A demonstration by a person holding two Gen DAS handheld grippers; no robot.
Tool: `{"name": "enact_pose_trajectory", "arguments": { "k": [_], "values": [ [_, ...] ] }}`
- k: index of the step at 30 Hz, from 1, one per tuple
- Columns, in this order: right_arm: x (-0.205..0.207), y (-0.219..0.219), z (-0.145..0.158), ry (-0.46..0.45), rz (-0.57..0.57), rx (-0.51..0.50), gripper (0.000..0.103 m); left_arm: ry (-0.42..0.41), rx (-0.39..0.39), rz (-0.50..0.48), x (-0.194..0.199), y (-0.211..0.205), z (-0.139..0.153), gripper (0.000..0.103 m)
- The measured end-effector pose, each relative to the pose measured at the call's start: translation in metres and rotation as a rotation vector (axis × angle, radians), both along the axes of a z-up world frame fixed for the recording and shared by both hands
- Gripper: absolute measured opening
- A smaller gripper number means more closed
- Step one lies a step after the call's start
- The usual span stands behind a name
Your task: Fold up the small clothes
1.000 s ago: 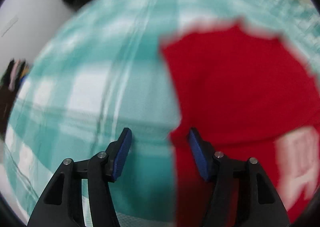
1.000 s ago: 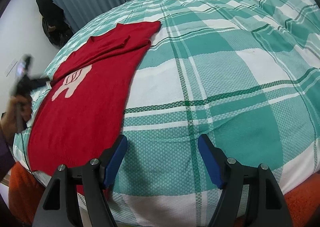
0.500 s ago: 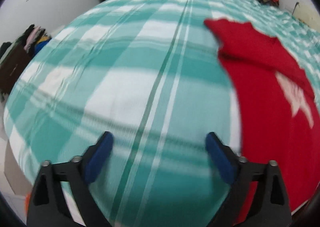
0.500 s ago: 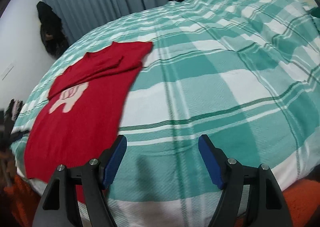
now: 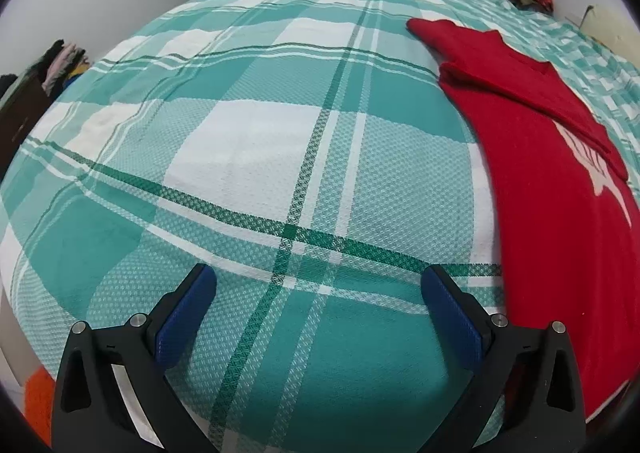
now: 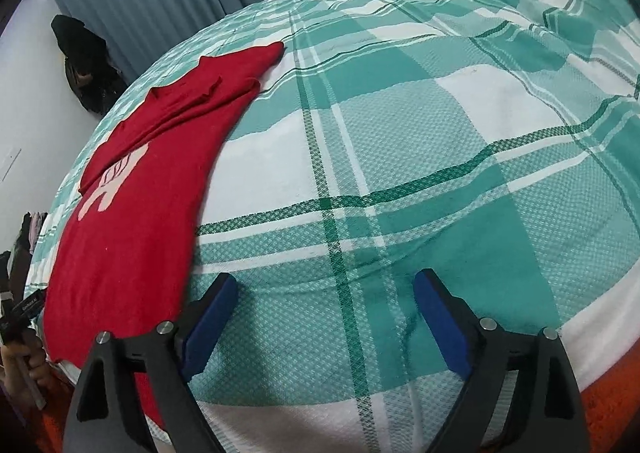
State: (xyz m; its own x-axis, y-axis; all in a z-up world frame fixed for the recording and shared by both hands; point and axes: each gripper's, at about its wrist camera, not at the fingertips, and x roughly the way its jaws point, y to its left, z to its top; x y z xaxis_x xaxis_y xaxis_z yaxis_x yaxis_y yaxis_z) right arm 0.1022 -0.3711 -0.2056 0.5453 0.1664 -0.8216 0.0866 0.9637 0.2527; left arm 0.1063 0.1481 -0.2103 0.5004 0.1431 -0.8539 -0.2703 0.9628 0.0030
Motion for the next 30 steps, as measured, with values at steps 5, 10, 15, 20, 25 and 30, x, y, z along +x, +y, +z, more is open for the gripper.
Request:
{"name": "enact_pose_trajectory", "arguments": {
  "k": [5, 10, 15, 20, 25, 30],
  "values": [
    [0.0004, 0.0067, -0.0027, -0.006, 0.013, -0.040, 0.094, 0.001, 0.009, -0.002, -0.0011, -0.0012, -0.0011, 0.102],
    [0.0010, 0.0054, -0.0027, -0.007, 0.014, -0.040, 0.094, 0.001, 0.019, -0.002, -0.0007, -0.0026, -0.0026, 0.102],
    [0.0010, 0.0054, -0.0026, -0.008, 0.014, -0.039, 0.094, 0.001, 0.021, -0.002, -0.0012, -0.0030, -0.0026, 0.102],
    [0.0009, 0.0053, -0.0025, -0.007, 0.014, -0.038, 0.094, 0.005, 0.026, -0.003, -0.0006, -0.0034, -0.0028, 0.102],
    [0.0010, 0.0052, -0.0025, -0.008, 0.015, -0.039, 0.095, 0.003, 0.030, -0.004, -0.0012, -0.0037, -0.0029, 0.102],
    [0.0010, 0.0054, -0.0020, -0.008, 0.015, -0.038, 0.095, 0.005, 0.031, -0.004, -0.0011, -0.0042, -0.0031, 0.102]
  ]
}}
